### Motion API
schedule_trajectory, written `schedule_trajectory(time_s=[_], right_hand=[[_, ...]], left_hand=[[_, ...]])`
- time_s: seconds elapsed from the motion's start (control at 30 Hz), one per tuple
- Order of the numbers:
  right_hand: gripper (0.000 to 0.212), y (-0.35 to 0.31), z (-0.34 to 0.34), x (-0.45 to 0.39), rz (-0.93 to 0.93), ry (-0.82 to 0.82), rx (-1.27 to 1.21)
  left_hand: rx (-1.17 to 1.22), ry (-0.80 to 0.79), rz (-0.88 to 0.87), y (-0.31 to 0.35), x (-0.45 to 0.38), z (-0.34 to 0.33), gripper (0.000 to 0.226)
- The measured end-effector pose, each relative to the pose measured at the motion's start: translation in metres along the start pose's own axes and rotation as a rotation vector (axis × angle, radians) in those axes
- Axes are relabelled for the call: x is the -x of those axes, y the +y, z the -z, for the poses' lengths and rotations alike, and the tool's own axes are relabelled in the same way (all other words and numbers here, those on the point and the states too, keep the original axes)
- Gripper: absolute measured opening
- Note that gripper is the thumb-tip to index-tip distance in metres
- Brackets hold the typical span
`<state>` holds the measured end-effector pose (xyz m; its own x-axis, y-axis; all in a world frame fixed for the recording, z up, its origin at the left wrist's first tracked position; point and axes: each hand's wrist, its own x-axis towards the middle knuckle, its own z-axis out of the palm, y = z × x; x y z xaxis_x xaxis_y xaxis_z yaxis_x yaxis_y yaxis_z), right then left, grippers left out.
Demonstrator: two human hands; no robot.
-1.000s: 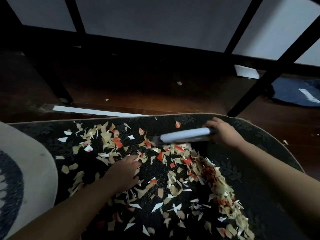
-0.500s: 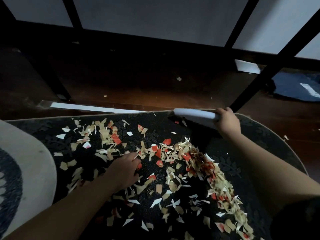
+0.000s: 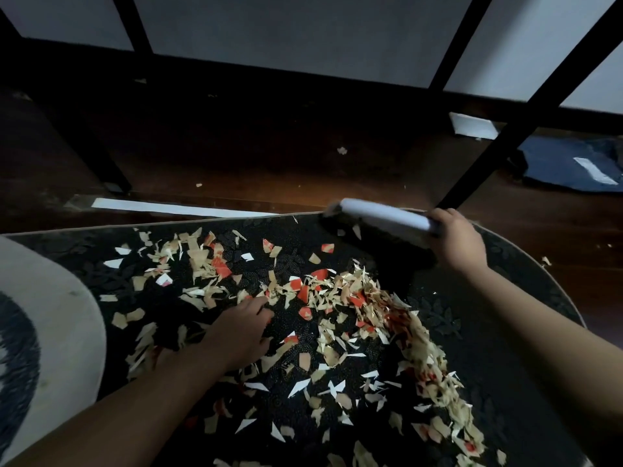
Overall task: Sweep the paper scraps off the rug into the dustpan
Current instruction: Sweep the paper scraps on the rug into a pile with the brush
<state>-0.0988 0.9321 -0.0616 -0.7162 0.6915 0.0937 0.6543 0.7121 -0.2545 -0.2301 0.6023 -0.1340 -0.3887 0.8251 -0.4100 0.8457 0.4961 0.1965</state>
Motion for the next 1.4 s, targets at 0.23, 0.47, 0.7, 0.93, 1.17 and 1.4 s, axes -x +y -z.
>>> schedule_trajectory(time_s=[0.23,0.47,0.7,0.93,1.17,1.4], right_hand=[[0.030,-0.008,-0.020,-0.001,-0.084,-0.125,0.090],[0.032,-0.003,-0.004,0.019,0.149,-0.271,0.004],[0.037,0.011,0.007,0.009,-0.020,-0.044,-0.062],[0.029,-0.004,-0.019,0.019,0.079,-0.205,-0.007],[0.031,0.005,0.009,0.042,0.223,-0.291,-0.082],[0.033,0.000,0.006,0.020,0.079,-0.037,-0.053]], left_hand=[[0.022,-0.004,-0.021,0.005,-0.001,-0.002,0.053],[-0.001,-0.010,-0.036,0.010,0.001,-0.005,0.054],[-0.019,-0.033,-0.028,0.011,0.002,-0.004,0.057],[-0.037,-0.049,-0.009,0.012,0.001,-0.007,0.058],[-0.025,-0.049,0.001,0.013,0.002,-0.009,0.056],[-0.011,-0.035,0.002,0.011,0.003,-0.006,0.057]])
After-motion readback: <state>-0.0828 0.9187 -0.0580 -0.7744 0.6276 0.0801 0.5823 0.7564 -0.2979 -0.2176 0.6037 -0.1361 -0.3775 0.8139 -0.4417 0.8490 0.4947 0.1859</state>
